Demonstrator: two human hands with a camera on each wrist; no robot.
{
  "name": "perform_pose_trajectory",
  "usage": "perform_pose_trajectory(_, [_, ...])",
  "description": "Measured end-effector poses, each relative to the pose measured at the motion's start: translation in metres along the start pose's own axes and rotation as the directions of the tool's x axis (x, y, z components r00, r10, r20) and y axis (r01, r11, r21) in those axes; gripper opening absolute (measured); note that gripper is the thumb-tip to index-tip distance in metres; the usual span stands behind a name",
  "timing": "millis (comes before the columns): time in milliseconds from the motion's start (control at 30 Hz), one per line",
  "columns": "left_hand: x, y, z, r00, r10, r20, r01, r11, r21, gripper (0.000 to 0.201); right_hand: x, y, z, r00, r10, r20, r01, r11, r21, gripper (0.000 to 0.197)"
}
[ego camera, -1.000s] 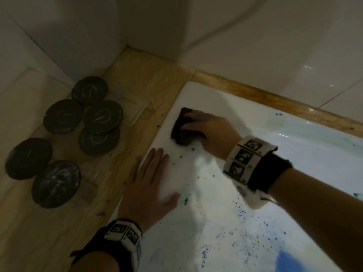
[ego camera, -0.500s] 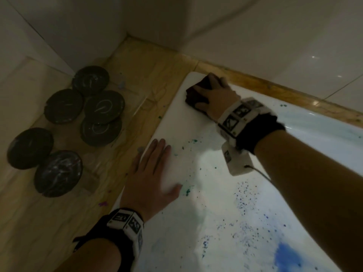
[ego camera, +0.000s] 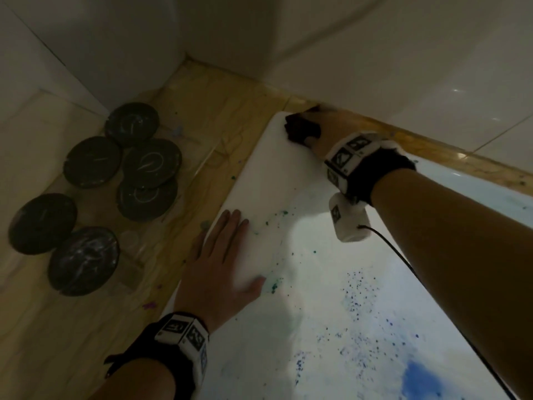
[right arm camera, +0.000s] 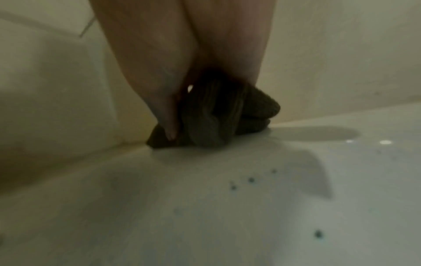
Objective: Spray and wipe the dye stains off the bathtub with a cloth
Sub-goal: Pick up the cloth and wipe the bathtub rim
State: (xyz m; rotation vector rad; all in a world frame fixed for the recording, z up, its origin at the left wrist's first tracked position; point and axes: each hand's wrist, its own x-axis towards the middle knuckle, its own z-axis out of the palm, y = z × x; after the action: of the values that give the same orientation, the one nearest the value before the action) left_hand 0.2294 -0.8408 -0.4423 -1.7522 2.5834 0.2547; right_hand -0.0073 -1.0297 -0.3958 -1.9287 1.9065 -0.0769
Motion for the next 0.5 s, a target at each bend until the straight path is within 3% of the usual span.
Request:
perform_pose_trajectory(200, [-0.001, -0.004, 0.001, 1.0, -0.005, 0.005, 0.005, 1.0, -0.022, 0.088, -0.044, -0.016, 0.037, 0.951, -0.306, -0.038, 0.307, 0.951, 0.035, 0.042])
perform_pose_trajectory(367, [0.002, 0.0, 0.0, 0.999, -0.002, 0.038, 0.003, 1.0, -0.022, 0.09, -0.09, -0.021, 0.033, 0.855, -0.504, 0.122, 0.508, 0.861, 0.003, 0.046])
perform_pose_trajectory(433, [0.001, 0.001, -0.002, 1.0, -0.006, 0.029, 0.006, 1.0, -0.017, 0.09, -0.087, -0.005, 0.014, 0.895, -0.445, 0.023, 0.44, 0.891, 0.111, 0.042])
perform_pose_trajectory(500, [0.001, 0.001, -0.003, 1.0, 0.0, -0.004, 0.0, 1.0, -0.025, 0.089, -0.074, 0.019, 0.001, 0.953, -0.246, -0.177, 0.281, 0.935, 0.214, 0.036])
